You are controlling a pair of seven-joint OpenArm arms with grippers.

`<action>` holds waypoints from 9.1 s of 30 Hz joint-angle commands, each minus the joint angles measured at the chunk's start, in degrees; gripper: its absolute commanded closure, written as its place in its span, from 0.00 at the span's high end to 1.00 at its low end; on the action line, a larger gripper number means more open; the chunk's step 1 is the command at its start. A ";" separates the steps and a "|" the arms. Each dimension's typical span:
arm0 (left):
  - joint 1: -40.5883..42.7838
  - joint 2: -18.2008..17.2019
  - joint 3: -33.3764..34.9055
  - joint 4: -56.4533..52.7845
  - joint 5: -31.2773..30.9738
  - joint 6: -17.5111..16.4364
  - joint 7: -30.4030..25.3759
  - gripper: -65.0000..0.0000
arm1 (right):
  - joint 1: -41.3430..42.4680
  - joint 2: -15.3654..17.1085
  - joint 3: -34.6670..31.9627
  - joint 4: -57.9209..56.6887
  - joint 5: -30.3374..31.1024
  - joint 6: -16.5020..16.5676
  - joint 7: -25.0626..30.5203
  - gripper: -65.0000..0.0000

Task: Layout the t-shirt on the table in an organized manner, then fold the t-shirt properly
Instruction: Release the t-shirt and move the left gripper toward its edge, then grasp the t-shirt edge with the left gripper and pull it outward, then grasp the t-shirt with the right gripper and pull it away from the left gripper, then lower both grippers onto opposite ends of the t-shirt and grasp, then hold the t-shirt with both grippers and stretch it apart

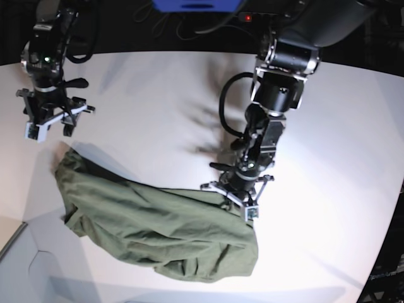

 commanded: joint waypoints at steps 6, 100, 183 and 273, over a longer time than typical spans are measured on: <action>11.87 -5.70 -0.21 26.57 -0.05 0.23 -1.57 0.01 | 0.72 0.54 0.09 0.68 -0.09 0.10 1.66 0.52; 33.50 -14.58 -34.32 44.85 0.04 -0.39 10.48 0.00 | 37.38 -4.29 -36.04 -43.89 -0.09 0.19 3.24 0.53; 29.80 -10.27 -42.50 50.21 -2.69 -0.30 17.25 0.46 | 26.22 -1.21 -2.20 -29.04 -0.09 0.19 3.86 0.08; 13.63 -23.63 -27.03 5.99 -3.13 -0.30 0.54 0.45 | 33.16 -0.34 1.14 -31.50 -0.18 -0.08 5.18 0.00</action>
